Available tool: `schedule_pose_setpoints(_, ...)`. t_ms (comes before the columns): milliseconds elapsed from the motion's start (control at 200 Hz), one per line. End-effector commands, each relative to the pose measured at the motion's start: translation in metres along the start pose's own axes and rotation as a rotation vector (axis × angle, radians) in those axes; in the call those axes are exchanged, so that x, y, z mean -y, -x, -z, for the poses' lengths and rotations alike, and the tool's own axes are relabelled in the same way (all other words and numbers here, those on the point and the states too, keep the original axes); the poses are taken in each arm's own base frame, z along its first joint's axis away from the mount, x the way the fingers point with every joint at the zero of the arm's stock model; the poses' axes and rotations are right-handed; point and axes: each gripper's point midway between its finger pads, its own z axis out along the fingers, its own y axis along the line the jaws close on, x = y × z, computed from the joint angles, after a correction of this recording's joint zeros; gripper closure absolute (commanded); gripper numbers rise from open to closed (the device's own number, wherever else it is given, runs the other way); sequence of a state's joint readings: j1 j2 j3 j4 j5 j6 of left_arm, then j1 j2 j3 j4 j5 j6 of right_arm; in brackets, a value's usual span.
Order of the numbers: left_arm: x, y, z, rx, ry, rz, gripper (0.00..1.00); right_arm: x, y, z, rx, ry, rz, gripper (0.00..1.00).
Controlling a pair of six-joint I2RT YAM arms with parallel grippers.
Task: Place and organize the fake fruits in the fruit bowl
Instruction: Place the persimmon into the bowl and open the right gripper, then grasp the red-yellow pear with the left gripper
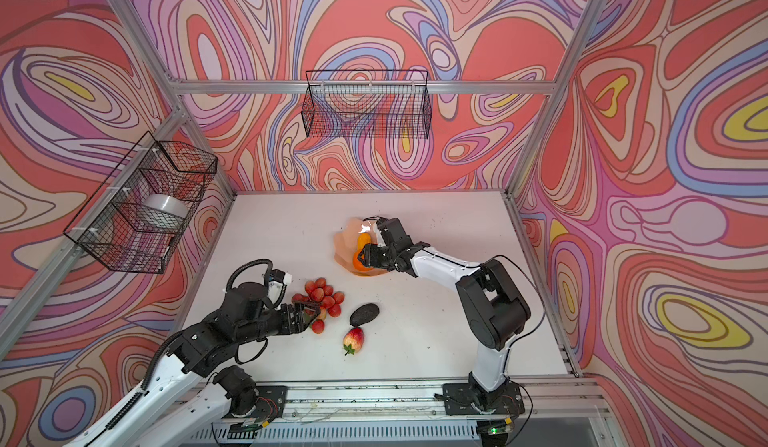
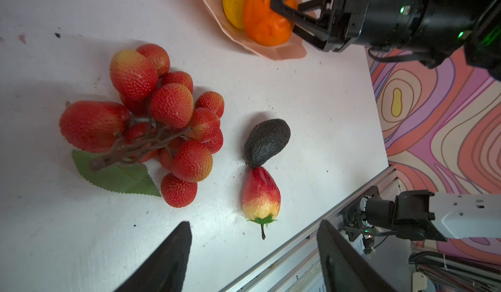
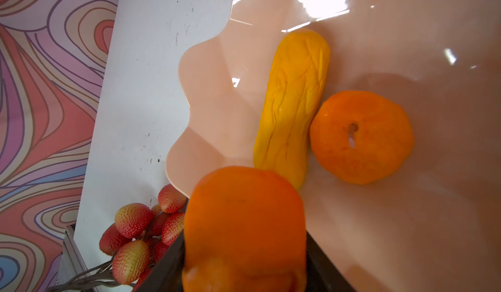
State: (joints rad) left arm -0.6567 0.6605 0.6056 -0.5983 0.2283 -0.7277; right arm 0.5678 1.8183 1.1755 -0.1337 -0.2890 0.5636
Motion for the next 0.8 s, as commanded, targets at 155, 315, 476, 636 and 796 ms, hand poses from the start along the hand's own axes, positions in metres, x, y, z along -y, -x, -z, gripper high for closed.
schedule_pose_setpoints(155,0.004,-0.023,-0.026,-0.071,0.079,-0.021,0.26,0.01,0.0,0.002,0.011,-0.021,-0.045,0.34)
schedule_pose_setpoints(315,0.013,-0.037,-0.043,-0.135,0.085,-0.061,0.27,-0.007,0.026,0.047,0.152,-0.016,-0.025,0.2)
schedule_pose_setpoints(476,0.019,-0.055,-0.062,-0.204,0.115,-0.099,0.26,-0.021,0.049,0.102,0.32,-0.017,-0.023,0.12)
schedule_pose_setpoints(636,0.019,-0.065,-0.083,-0.257,0.164,-0.152,0.24,-0.025,0.052,0.143,0.414,-0.016,-0.029,0.08)
schedule_pose_setpoints(796,0.026,-0.067,-0.102,-0.287,0.192,-0.195,0.19,-0.018,0.042,0.159,0.433,-0.039,-0.043,0.08)
